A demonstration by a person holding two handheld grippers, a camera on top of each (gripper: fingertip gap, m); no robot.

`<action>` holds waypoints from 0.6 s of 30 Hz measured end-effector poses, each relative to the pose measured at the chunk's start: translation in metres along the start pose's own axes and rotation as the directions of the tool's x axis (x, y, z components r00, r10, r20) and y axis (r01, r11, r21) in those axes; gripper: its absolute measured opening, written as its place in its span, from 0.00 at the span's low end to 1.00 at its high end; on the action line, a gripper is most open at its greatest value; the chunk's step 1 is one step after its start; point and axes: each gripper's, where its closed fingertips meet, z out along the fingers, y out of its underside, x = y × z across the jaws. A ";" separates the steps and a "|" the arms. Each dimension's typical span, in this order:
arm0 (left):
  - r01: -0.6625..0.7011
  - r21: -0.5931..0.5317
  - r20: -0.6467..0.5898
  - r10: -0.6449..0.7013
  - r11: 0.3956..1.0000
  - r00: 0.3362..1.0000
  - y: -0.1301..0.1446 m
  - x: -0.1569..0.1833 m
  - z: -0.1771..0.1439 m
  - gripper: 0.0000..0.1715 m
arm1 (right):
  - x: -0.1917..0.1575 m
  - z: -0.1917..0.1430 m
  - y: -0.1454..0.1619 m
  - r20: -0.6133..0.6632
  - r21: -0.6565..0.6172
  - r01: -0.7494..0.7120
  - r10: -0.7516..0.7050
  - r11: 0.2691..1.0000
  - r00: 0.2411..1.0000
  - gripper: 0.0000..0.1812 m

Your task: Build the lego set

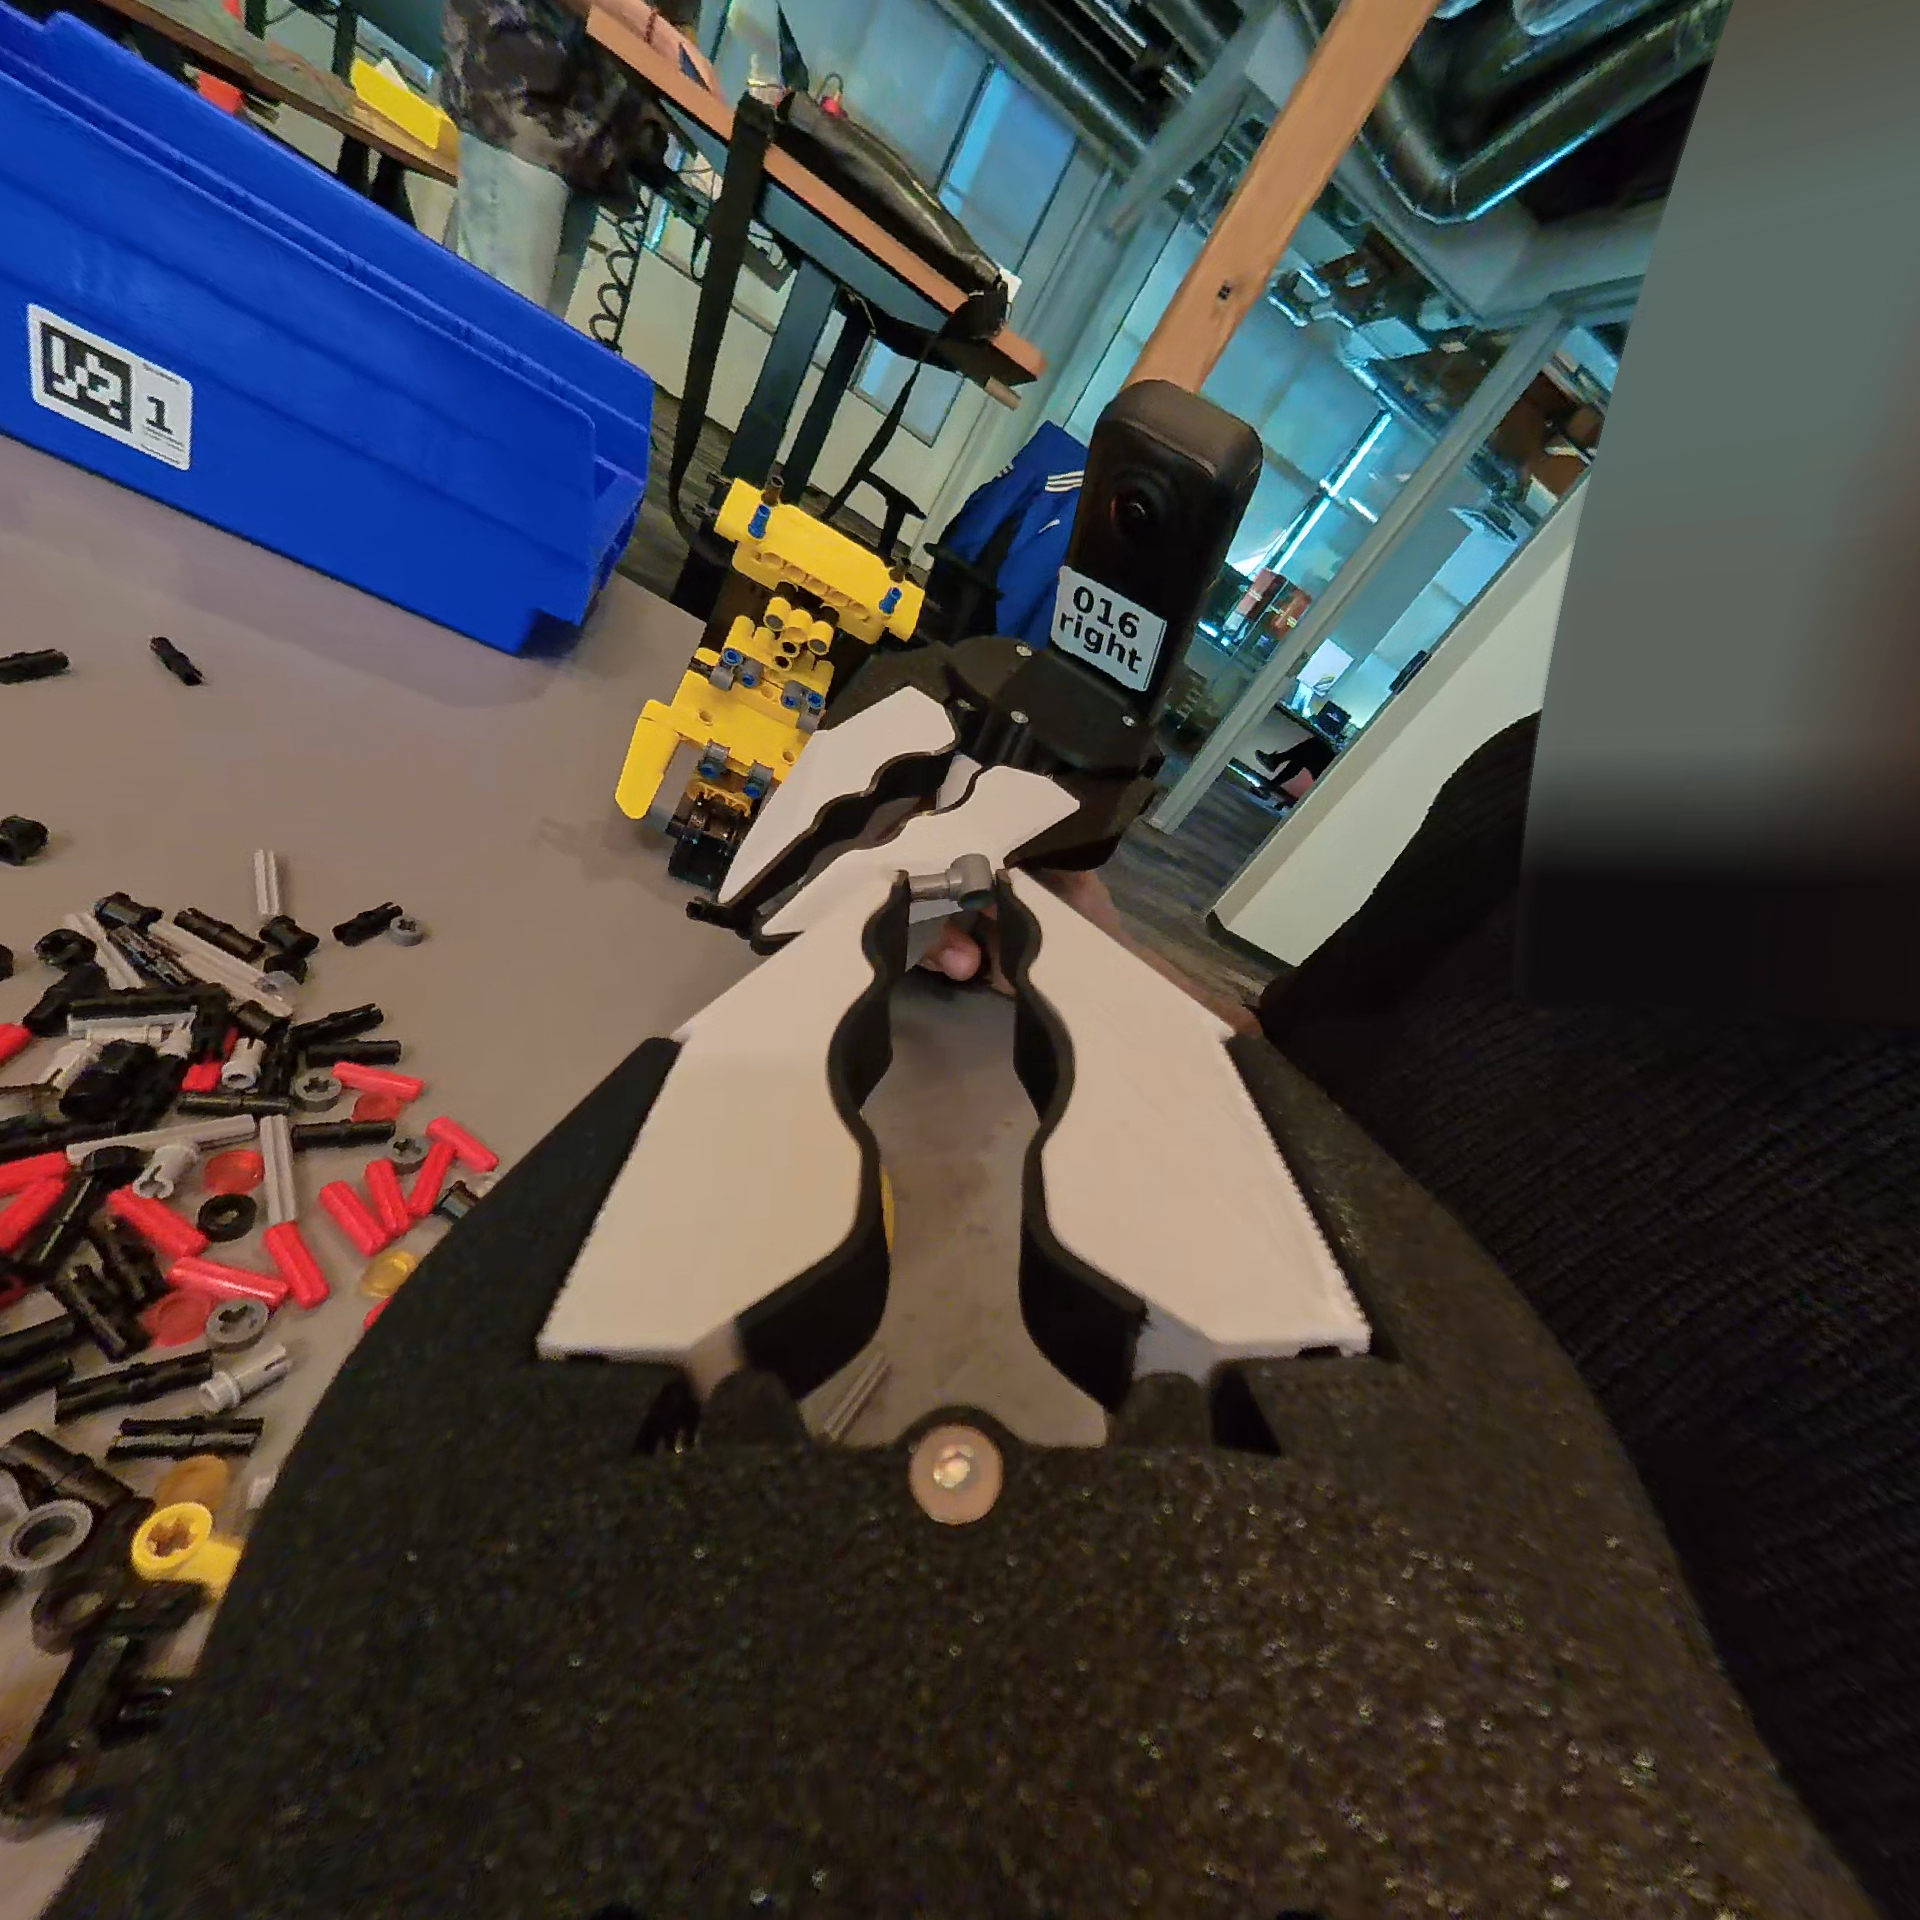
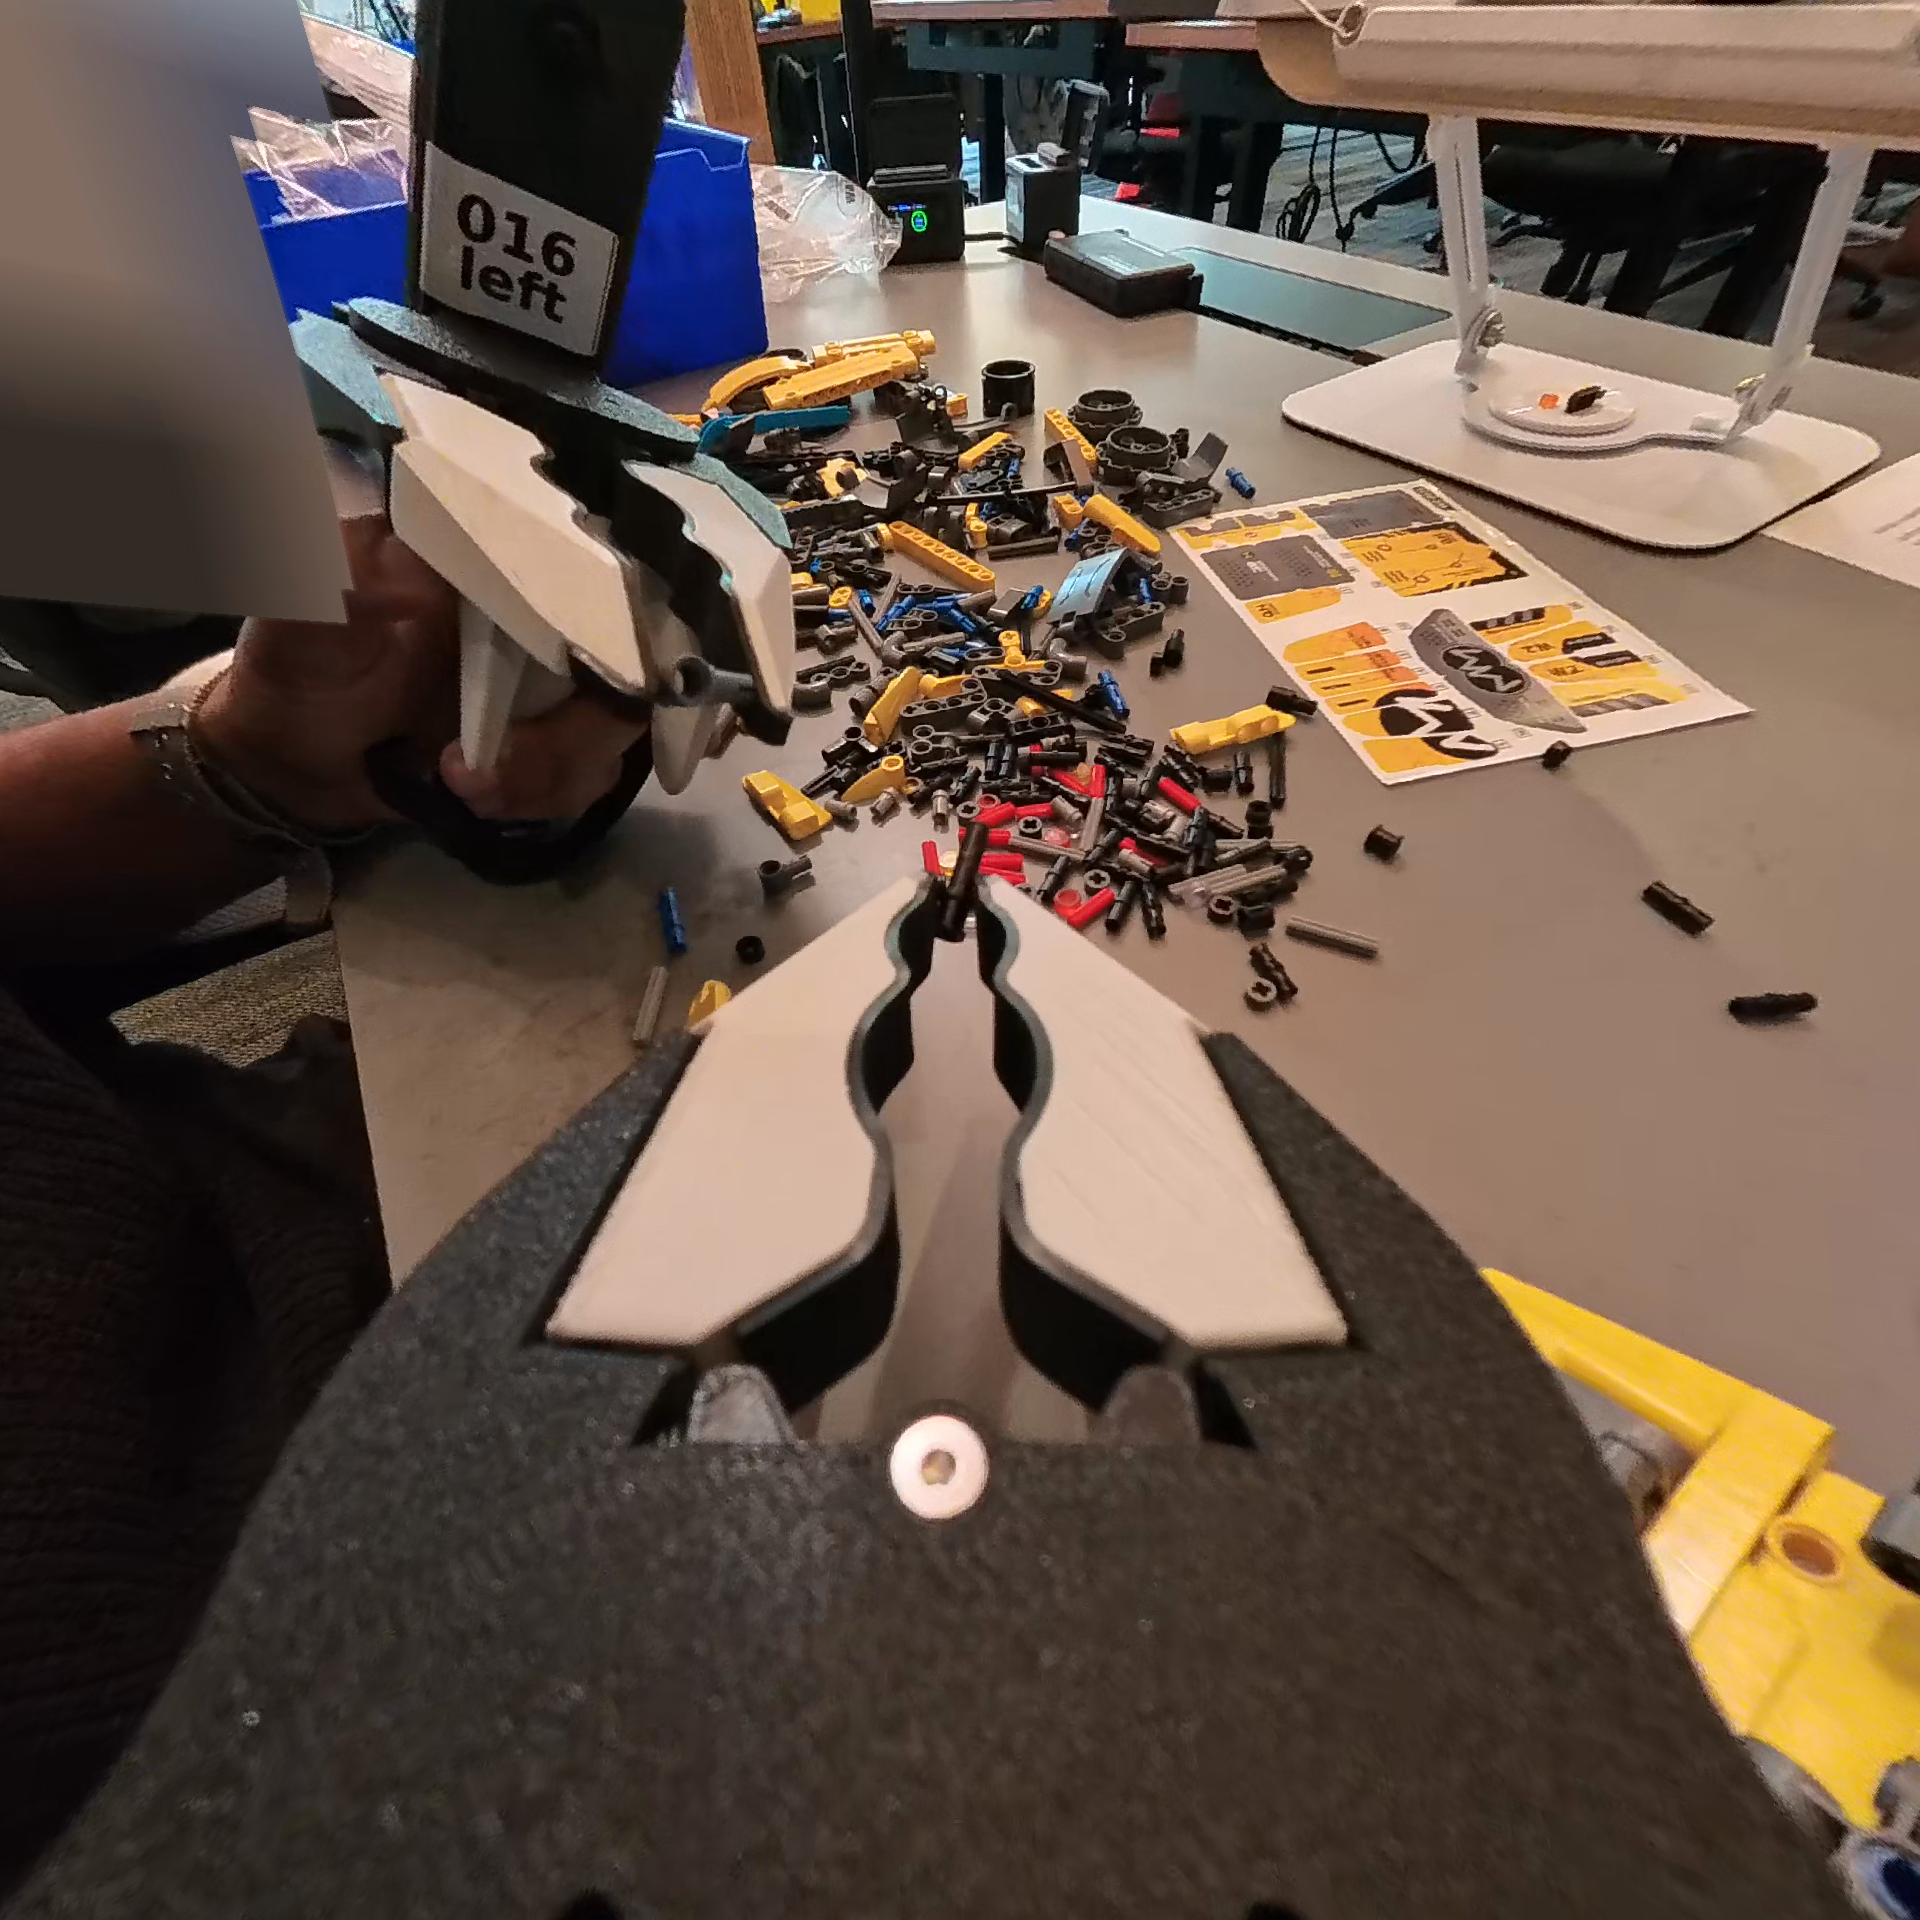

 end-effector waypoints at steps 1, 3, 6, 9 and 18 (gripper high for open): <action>-0.003 0.002 0.002 0.003 1.000 1.000 0.000 0.000 0.000 0.09 | 0.000 0.000 0.000 -0.001 0.001 0.002 -0.002 1.000 1.000 0.03; -0.004 0.004 0.003 0.004 1.000 1.000 0.000 0.000 -0.001 0.09 | 0.000 0.001 0.000 0.001 -0.002 0.003 -0.003 1.000 1.000 0.03; -0.003 0.007 0.002 0.003 1.000 1.000 0.000 0.001 -0.001 0.09 | 0.000 0.002 0.000 0.001 -0.004 0.007 -0.007 1.000 1.000 0.03; -0.004 0.013 0.001 0.004 1.000 1.000 -0.001 0.001 -0.002 0.09 | 0.001 0.002 0.000 0.003 -0.005 0.009 -0.009 1.000 1.000 0.03; -0.011 0.010 0.001 0.011 1.000 1.000 -0.001 0.002 -0.002 0.09 | 0.001 0.003 0.000 0.008 -0.004 0.006 -0.006 1.000 1.000 0.03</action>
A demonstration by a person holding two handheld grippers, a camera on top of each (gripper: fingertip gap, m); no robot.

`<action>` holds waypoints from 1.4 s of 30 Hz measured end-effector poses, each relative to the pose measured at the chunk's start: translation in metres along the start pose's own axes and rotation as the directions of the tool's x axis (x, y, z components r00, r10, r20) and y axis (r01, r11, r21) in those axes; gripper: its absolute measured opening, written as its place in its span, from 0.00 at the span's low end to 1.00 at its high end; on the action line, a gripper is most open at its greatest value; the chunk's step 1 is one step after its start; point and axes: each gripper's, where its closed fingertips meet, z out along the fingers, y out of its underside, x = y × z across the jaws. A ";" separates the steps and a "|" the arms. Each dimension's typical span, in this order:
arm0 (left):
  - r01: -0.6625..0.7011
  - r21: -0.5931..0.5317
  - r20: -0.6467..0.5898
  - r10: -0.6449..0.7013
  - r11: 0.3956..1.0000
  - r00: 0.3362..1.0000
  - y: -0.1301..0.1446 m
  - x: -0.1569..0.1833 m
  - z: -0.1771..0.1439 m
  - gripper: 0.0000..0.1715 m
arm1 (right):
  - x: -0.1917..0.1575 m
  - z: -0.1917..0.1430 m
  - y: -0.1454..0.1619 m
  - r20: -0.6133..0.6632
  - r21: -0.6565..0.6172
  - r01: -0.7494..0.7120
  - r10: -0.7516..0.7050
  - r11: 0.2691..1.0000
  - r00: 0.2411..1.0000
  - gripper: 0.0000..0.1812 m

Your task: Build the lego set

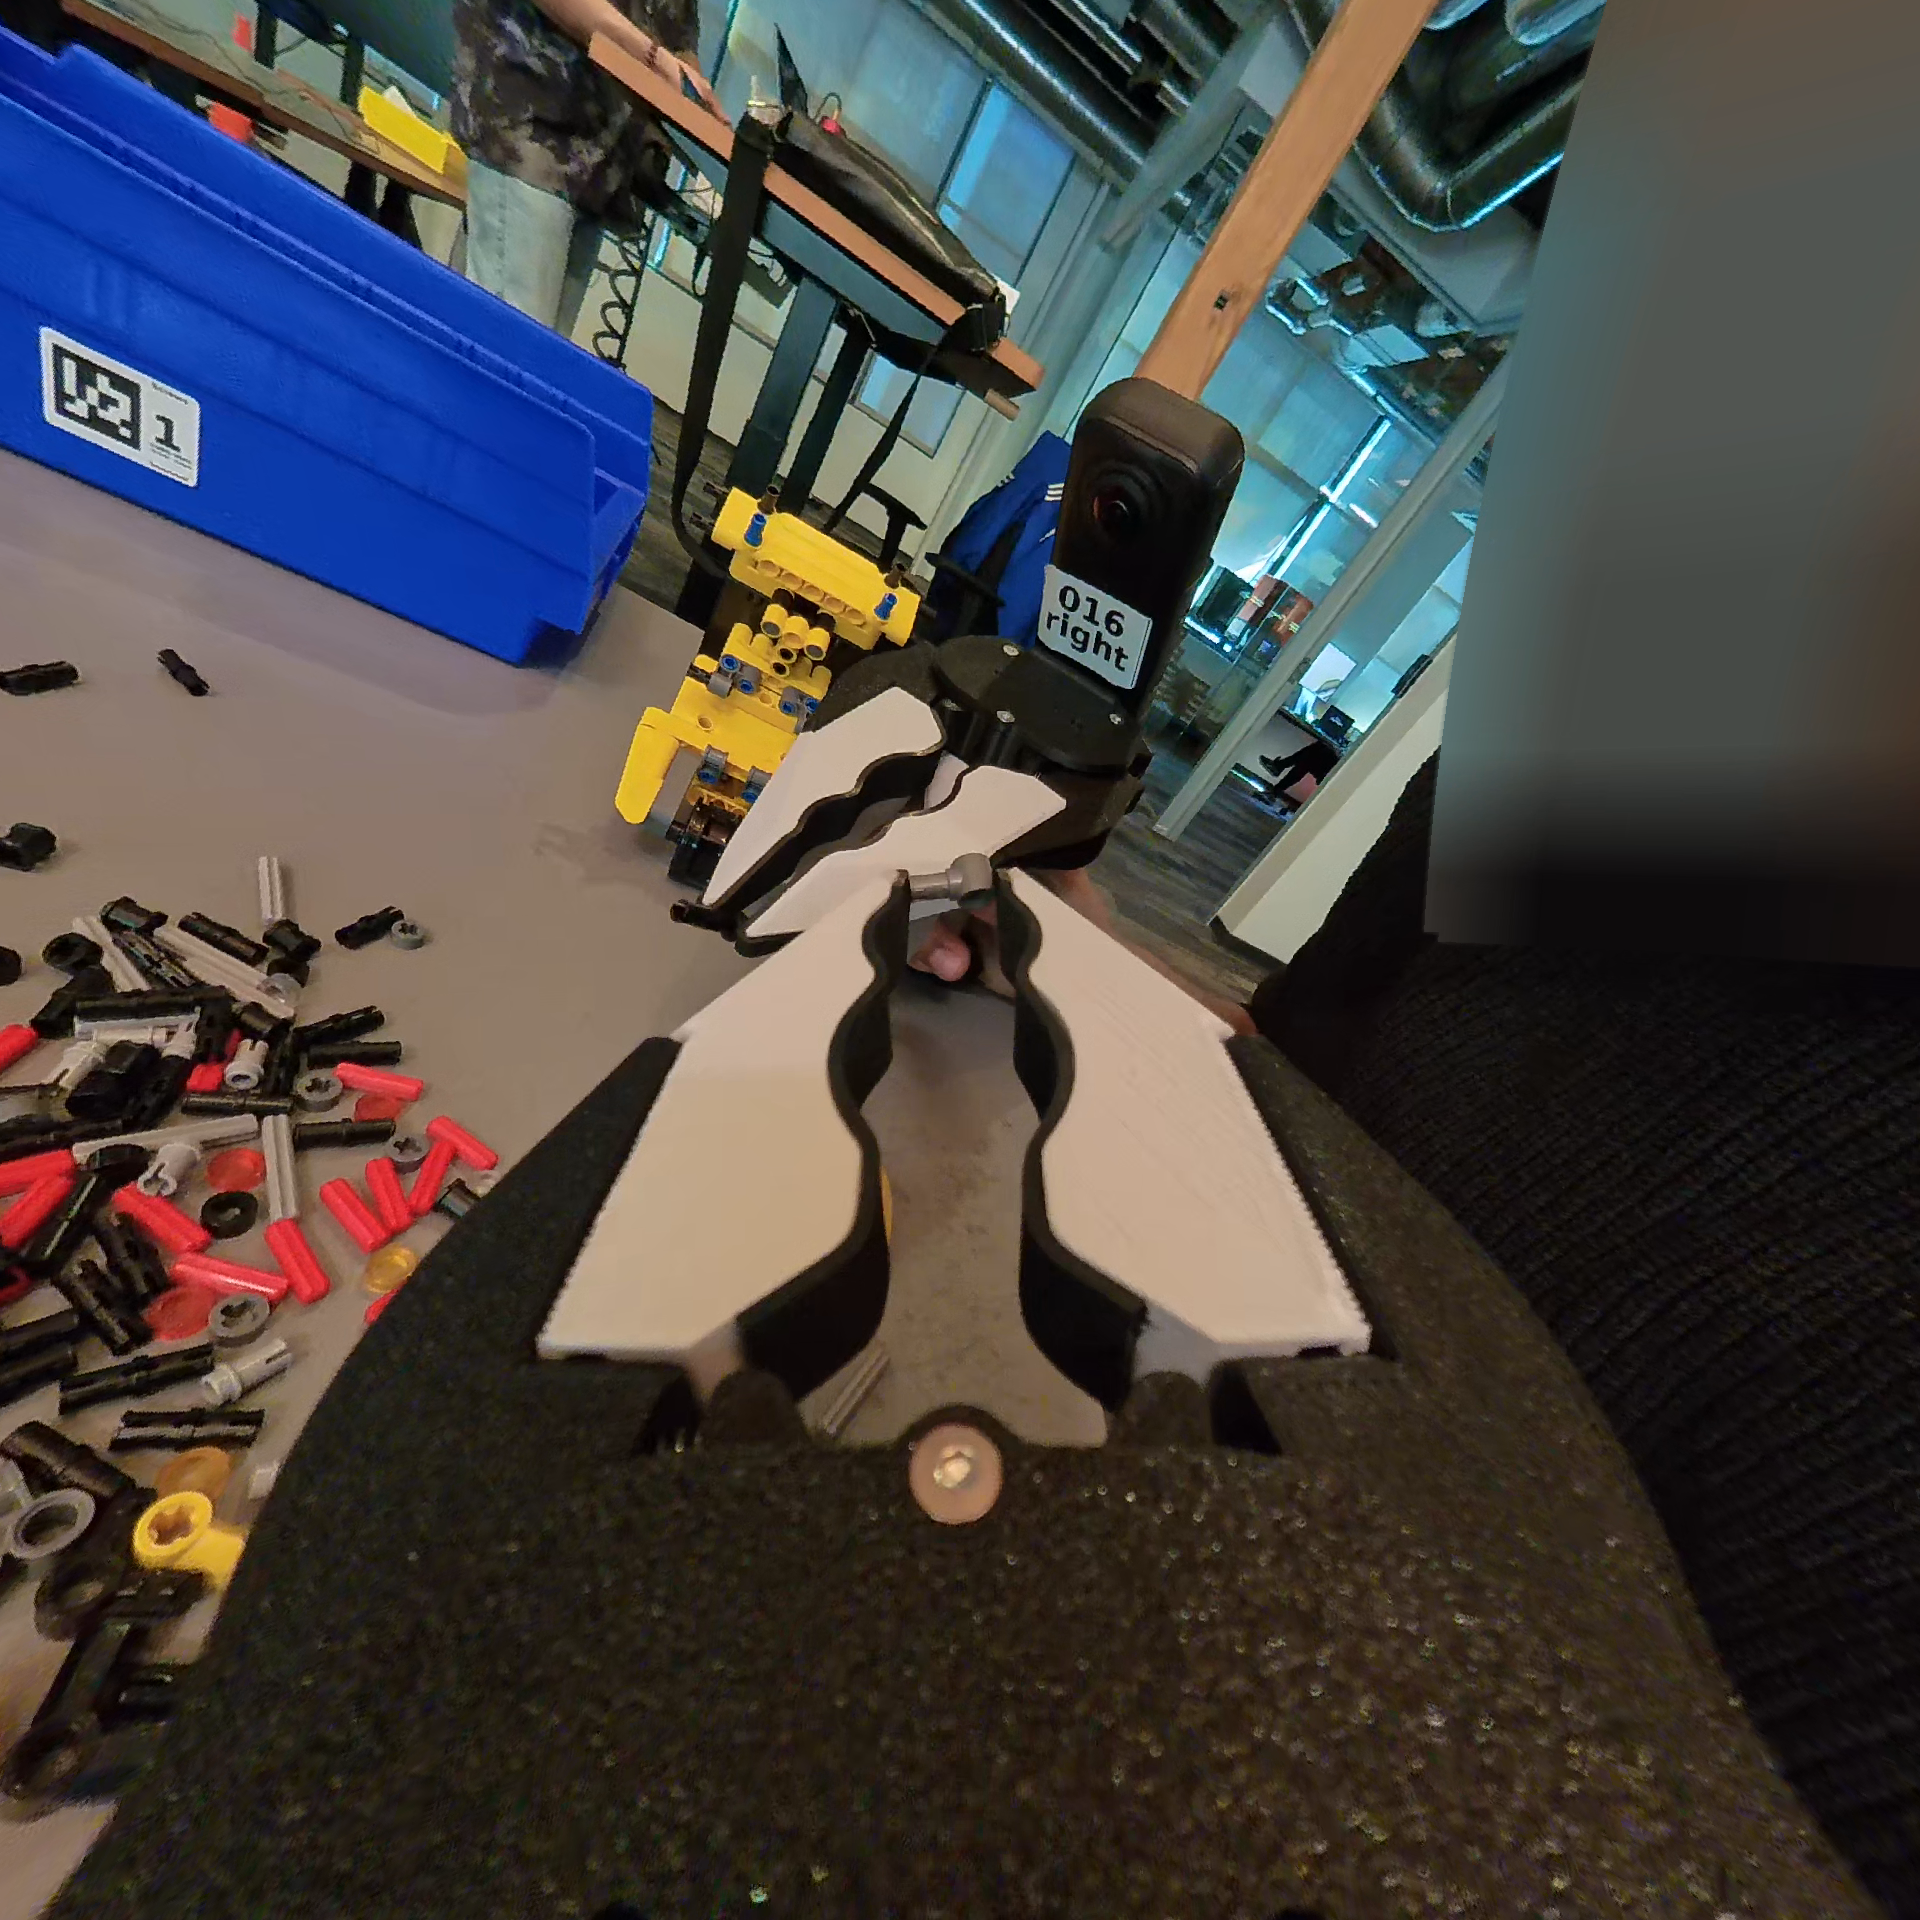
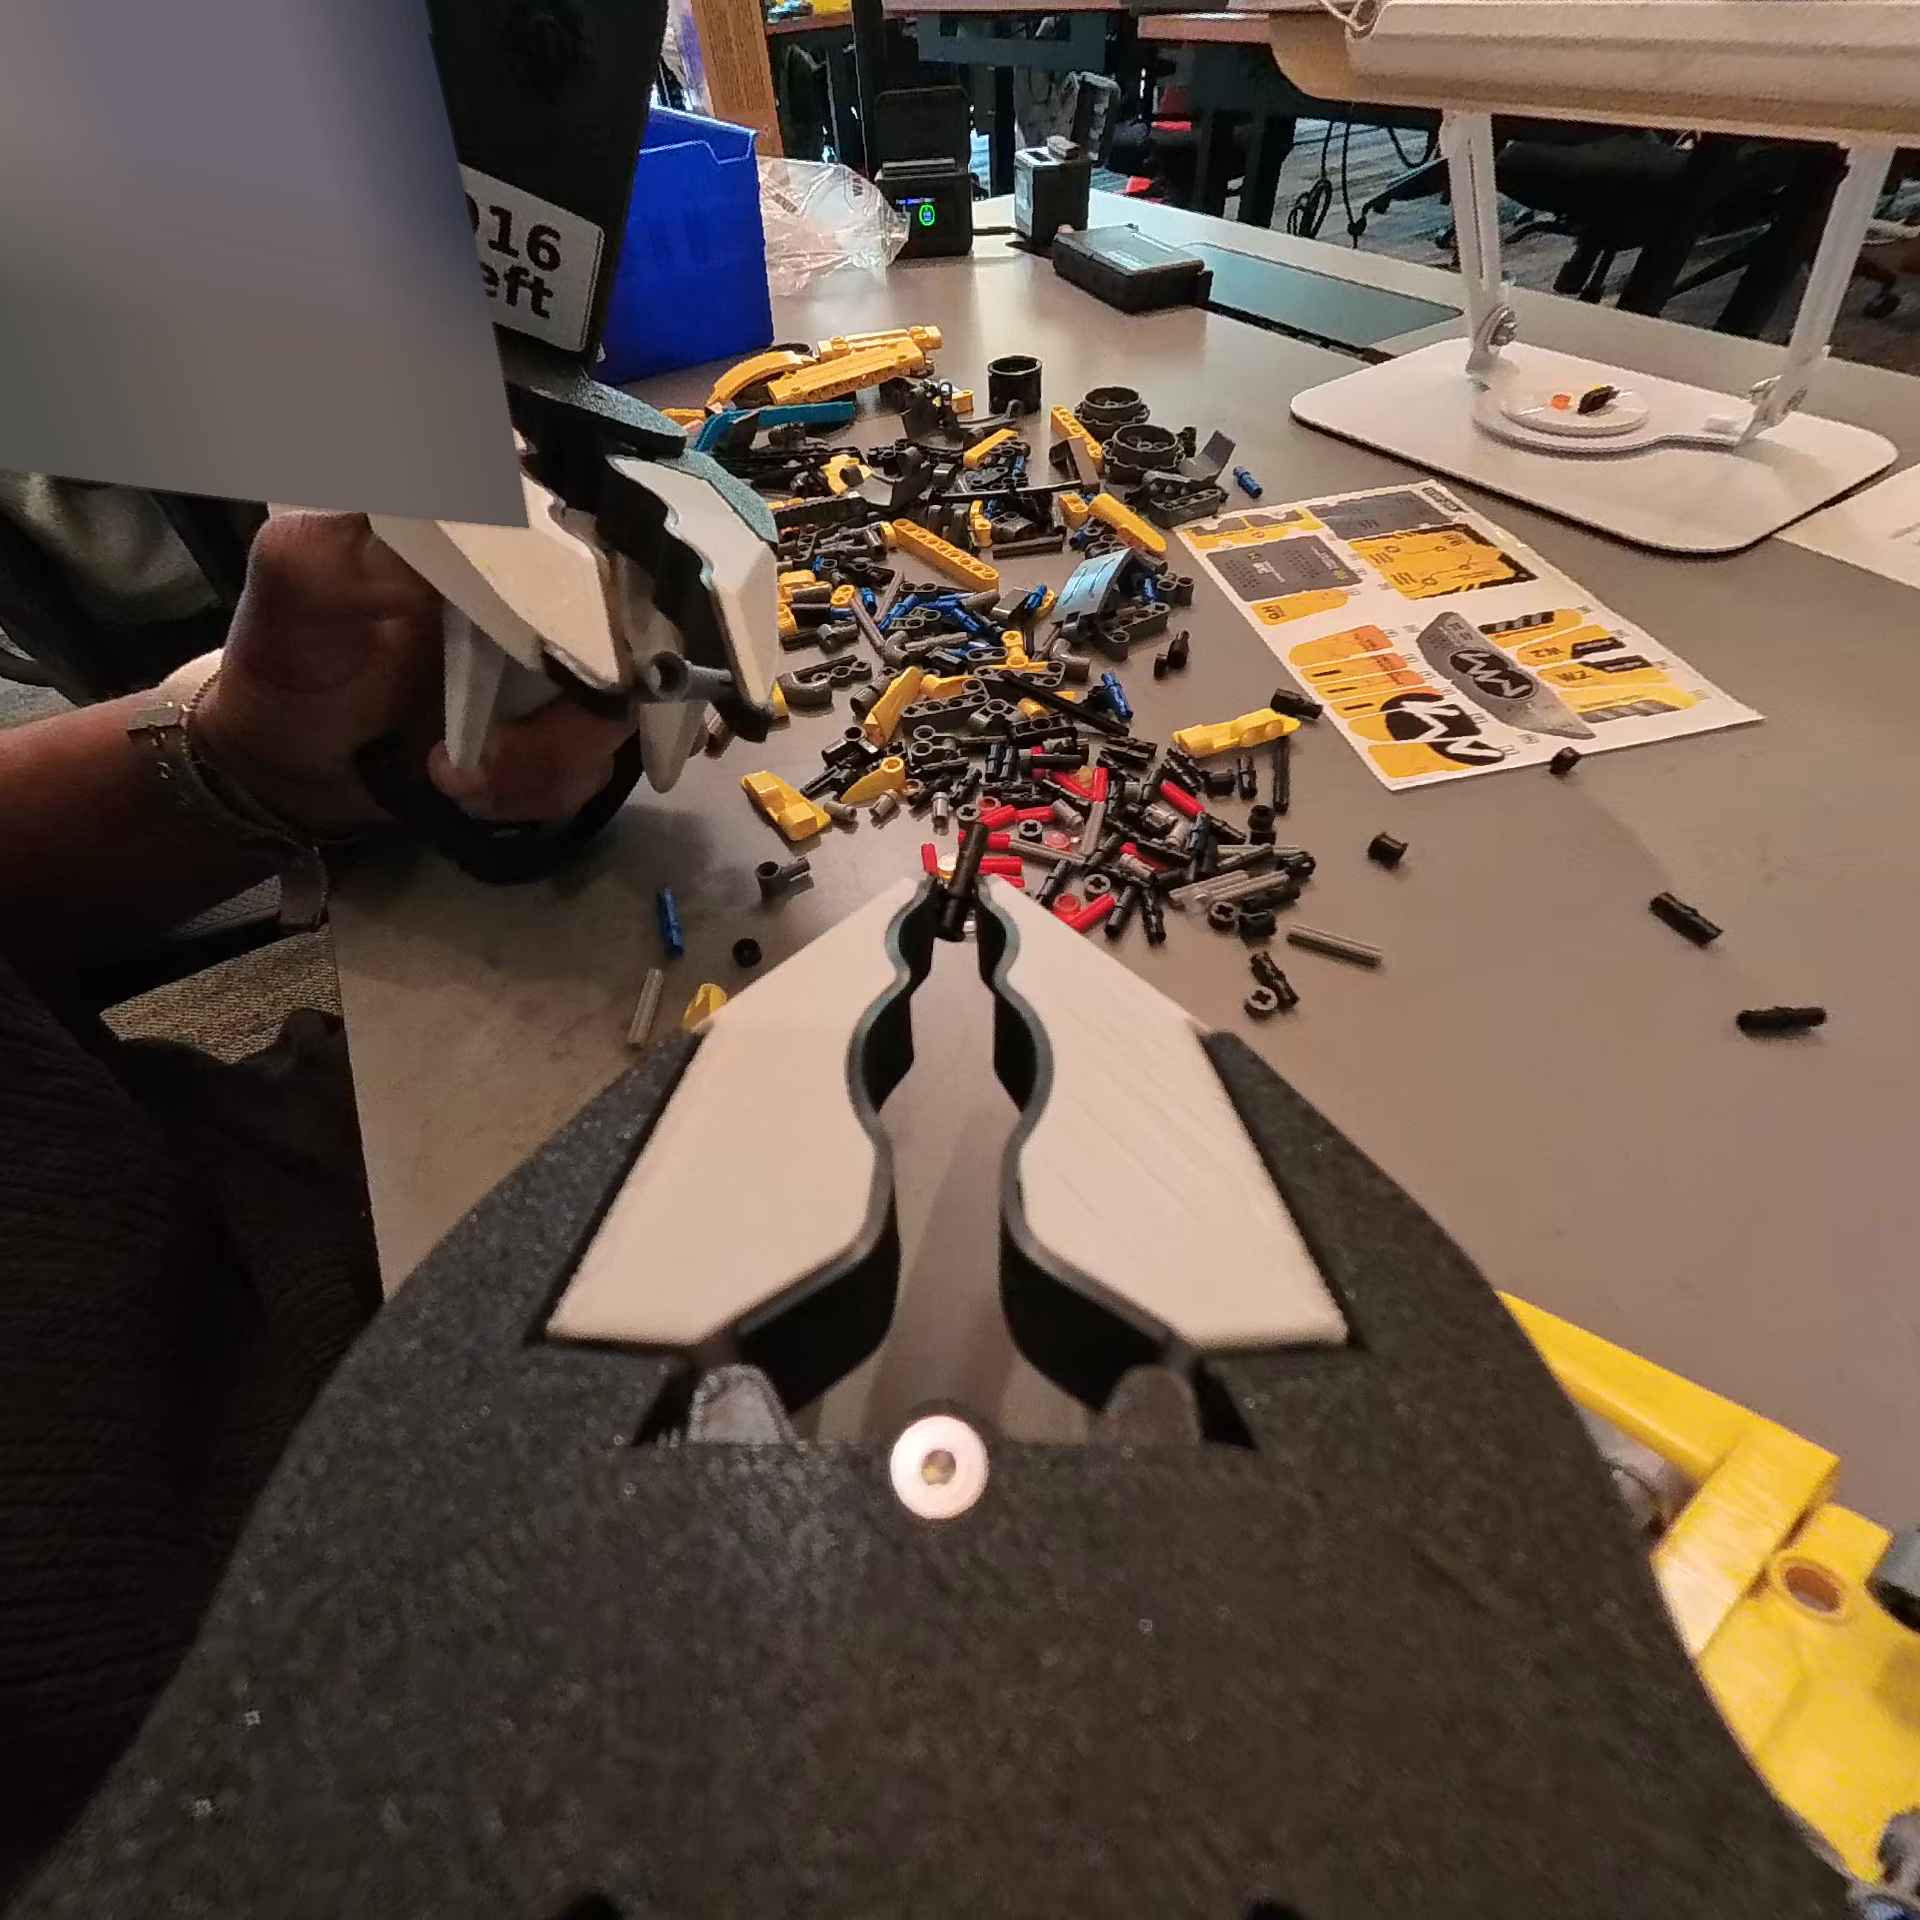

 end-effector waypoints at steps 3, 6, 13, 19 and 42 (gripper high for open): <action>0.000 0.000 0.000 0.000 1.000 1.000 0.000 0.000 0.000 0.09 | 0.000 0.000 0.000 0.001 -0.001 0.000 0.000 1.000 1.000 0.03; 0.001 0.000 0.000 -0.001 1.000 1.000 0.000 0.000 0.000 0.09 | 0.000 0.001 0.000 -0.001 -0.002 0.001 -0.001 1.000 1.000 0.03; -0.011 -0.002 0.029 0.011 1.000 1.000 0.000 -0.003 0.000 0.09 | 0.000 0.001 0.000 -0.002 -0.004 0.003 -0.003 1.000 1.000 0.03; -0.032 -0.006 0.067 0.032 0.999 0.997 -0.001 -0.007 -0.002 0.09 | 0.000 0.001 0.000 0.003 -0.002 0.004 -0.004 1.000 1.000 0.03; -0.048 -0.374 0.077 0.083 0.926 0.994 0.043 -0.013 -0.021 0.09 | -0.049 -0.008 -0.006 0.028 0.119 0.454 -0.460 0.883 0.888 0.03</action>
